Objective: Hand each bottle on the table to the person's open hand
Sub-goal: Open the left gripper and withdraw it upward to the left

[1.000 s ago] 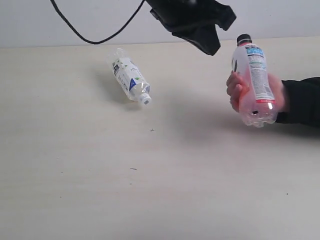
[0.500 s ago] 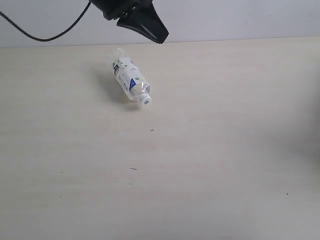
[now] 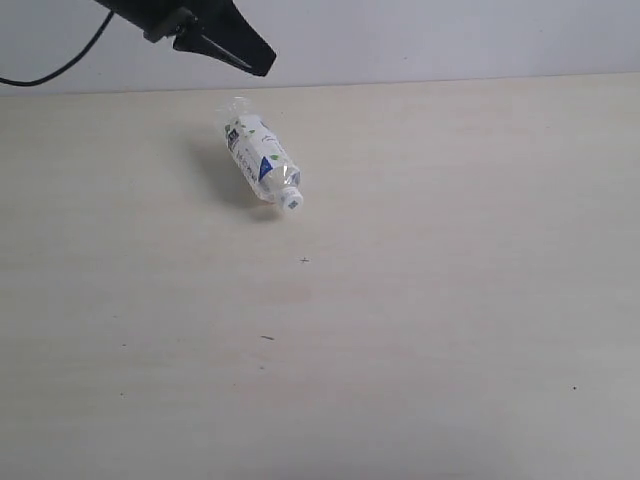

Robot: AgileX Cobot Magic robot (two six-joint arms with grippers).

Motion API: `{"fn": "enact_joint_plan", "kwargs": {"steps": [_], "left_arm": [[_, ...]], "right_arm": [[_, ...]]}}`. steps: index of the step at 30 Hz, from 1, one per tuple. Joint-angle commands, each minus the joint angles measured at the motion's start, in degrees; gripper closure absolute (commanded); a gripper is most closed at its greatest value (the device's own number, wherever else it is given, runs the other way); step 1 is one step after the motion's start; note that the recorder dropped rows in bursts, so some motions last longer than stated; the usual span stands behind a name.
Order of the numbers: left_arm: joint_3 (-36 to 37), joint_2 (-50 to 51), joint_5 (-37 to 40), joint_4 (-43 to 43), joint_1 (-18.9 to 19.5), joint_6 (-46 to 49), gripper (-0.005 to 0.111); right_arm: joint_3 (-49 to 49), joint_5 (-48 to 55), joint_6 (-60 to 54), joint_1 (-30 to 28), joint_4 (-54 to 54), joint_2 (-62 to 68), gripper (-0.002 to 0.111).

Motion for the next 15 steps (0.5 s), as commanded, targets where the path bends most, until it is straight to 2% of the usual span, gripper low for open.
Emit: {"fn": "enact_joint_plan", "kwargs": {"steps": [1,5,15], "left_arm": [[0.46,-2.78,-1.99,3.68,-0.81,-3.03,0.107],[0.74,-3.08,-2.74,7.56,-1.47,-4.4,0.107],[1.86,-2.94,-5.77,8.97,-1.56,-5.12,0.107]], "right_arm": [[0.26,-0.3,-0.34,-0.2,-0.18,-0.27,0.108],[0.26,-0.3,-0.34,-0.2,-0.18,-0.27,0.108],[0.26,-0.3,-0.34,-0.2,-0.18,-0.27,0.108]]}}
